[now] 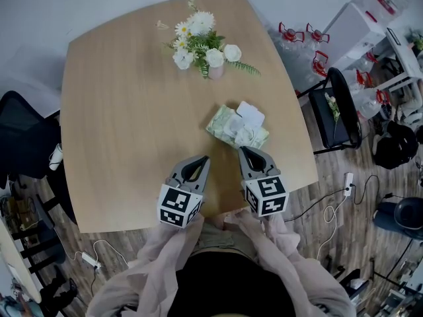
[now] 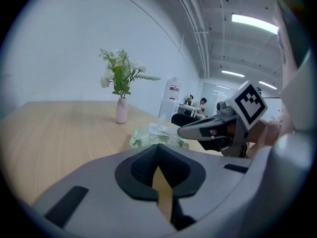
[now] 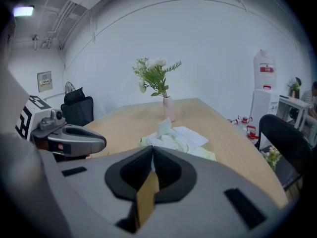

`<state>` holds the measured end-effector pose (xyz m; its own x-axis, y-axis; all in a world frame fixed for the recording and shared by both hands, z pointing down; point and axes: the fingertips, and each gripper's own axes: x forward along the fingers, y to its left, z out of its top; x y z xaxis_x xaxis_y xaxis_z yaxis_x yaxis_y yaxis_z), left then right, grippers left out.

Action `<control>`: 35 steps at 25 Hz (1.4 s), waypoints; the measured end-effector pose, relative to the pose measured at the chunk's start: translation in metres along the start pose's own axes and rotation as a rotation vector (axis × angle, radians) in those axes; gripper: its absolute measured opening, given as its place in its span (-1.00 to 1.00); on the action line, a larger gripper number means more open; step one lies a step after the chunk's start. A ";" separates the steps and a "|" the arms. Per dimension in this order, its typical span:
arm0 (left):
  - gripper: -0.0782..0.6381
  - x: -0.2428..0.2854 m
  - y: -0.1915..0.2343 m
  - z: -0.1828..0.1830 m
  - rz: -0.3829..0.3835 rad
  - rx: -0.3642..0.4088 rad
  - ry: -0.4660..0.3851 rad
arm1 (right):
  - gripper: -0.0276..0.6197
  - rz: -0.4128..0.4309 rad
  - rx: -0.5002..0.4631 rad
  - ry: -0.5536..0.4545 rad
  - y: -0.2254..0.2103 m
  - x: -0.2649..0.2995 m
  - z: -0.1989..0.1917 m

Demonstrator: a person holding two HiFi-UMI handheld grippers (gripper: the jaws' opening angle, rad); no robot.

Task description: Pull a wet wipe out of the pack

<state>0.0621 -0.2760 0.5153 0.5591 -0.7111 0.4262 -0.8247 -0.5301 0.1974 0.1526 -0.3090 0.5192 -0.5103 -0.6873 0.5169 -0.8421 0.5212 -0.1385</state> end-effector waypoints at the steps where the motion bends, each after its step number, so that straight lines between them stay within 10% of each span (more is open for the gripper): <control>1: -0.75 0.000 0.000 0.000 -0.001 0.002 0.000 | -0.87 -0.001 -0.001 0.001 0.000 -0.001 0.000; 35: -0.75 -0.027 -0.011 -0.015 -0.003 0.040 0.013 | -0.87 -0.018 0.022 -0.013 0.019 -0.032 -0.019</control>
<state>0.0548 -0.2442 0.5146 0.5603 -0.7036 0.4371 -0.8186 -0.5507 0.1630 0.1563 -0.2673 0.5155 -0.4972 -0.7032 0.5082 -0.8547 0.4976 -0.1477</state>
